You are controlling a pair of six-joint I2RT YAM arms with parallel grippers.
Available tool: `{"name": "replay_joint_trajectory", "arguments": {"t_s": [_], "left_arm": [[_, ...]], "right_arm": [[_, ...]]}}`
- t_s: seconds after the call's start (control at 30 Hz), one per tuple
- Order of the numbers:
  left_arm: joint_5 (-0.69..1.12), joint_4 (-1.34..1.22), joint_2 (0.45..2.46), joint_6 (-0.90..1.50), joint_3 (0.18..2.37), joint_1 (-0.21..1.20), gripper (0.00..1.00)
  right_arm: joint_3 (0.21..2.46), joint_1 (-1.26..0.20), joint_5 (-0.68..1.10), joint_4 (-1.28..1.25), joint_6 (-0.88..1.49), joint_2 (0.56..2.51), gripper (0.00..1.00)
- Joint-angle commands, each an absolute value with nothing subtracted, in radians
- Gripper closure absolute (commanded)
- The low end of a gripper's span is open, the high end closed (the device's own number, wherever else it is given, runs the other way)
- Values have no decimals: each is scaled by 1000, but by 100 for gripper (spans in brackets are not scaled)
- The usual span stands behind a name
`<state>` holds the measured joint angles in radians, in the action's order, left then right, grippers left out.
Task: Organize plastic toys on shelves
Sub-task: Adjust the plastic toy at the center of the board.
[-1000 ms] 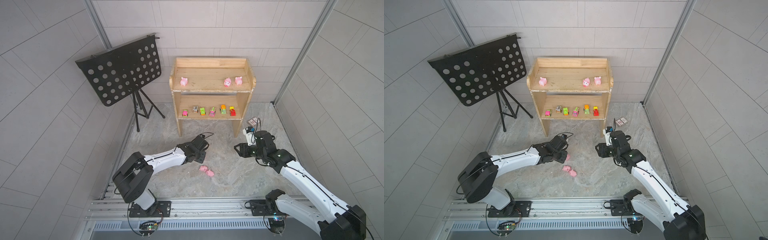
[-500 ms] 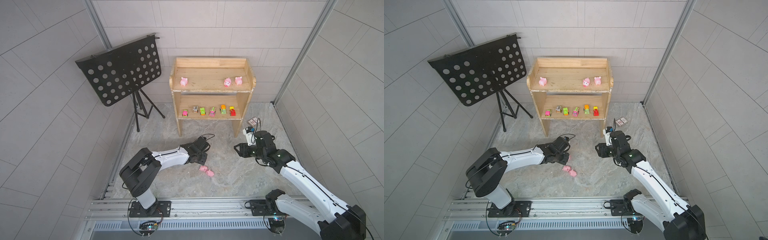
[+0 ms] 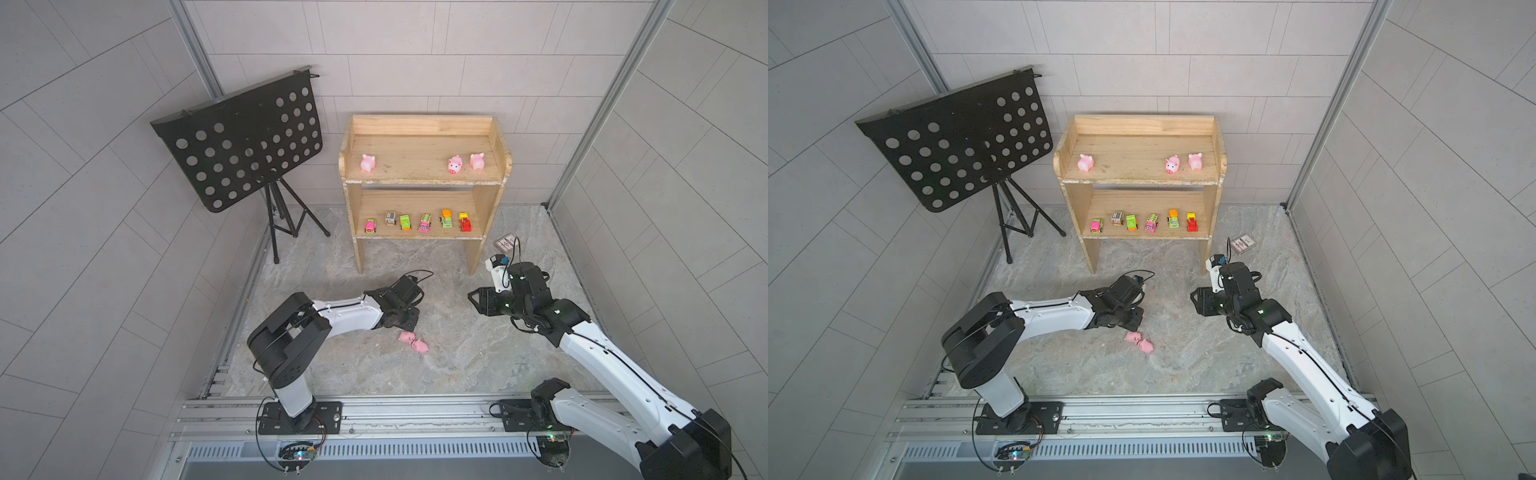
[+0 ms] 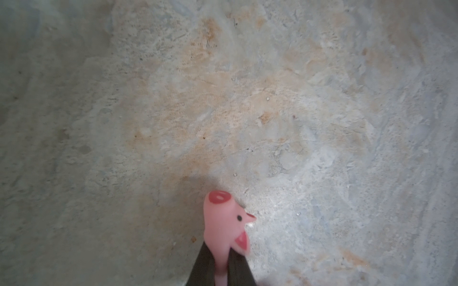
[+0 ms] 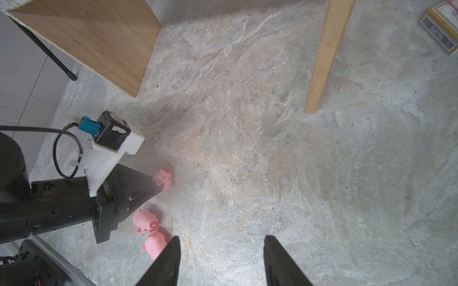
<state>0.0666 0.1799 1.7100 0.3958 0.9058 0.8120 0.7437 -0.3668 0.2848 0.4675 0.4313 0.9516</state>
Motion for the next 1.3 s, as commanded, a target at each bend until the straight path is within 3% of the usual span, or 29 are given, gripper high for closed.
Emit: {"name": "replay_joint_trajectory", "arguments": {"t_s": [0.0,0.1,0.5,0.73,0.8,0.97,1.07,1.27], "left_arm": [[-1,212,1696,401,895,806,95],[11,220,1667,405,892,801,100],[284,64,1600,546,823,759,97],[229,59,1662,609,798,758,95],[209,72,1677,610,798,759,93],[103,145,1673,607,807,758,66],[38,189,1657,598,813,758,62],[-31,226,1607,581,814,758,62]], "right_arm": [[729,-373,285,457,442,950,44],[729,-373,287,455,444,950,44],[722,-377,294,451,443,958,44],[722,-382,300,445,445,966,44],[721,-381,300,446,443,966,44],[722,-382,301,443,446,970,44],[724,-383,304,440,443,973,44],[724,-385,304,437,445,979,44]]}}
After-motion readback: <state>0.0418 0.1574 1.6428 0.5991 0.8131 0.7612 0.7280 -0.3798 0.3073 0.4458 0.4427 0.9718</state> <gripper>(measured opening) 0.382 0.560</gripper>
